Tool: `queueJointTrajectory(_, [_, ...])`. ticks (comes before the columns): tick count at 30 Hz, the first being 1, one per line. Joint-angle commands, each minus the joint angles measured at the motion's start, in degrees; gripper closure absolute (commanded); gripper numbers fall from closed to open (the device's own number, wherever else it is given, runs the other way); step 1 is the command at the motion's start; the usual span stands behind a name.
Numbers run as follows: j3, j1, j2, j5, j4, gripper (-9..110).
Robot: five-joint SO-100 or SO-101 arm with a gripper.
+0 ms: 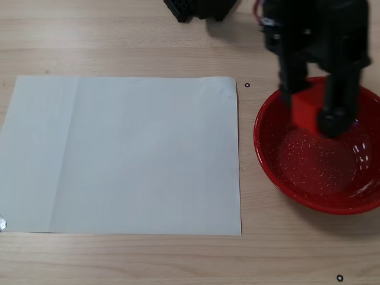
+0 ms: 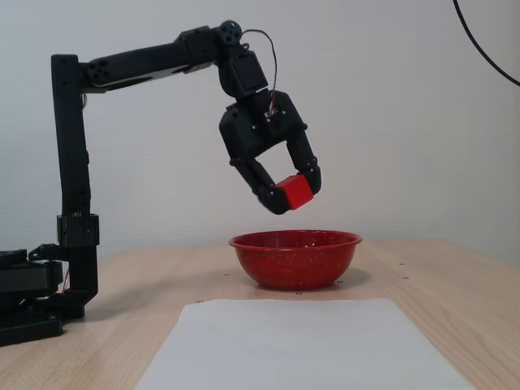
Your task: Grasp the red cube and put it in the red bowl.
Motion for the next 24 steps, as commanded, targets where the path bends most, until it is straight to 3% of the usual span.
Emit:
queueJointTrajectory(1, [-1.4, 1.7, 2.5, 0.4, -4.8, 101])
queueJointTrajectory(7, [7.6, 4.4, 2.1, 4.2, -18.4, 101])
queueJointTrajectory(15, [12.4, 5.1, 0.4, 6.2, -22.4, 101])
queueJointTrajectory(21, [12.7, 4.7, 0.1, 6.2, -21.7, 79])
queueJointTrajectory(24, [11.6, 4.7, -0.1, 6.2, -20.5, 73])
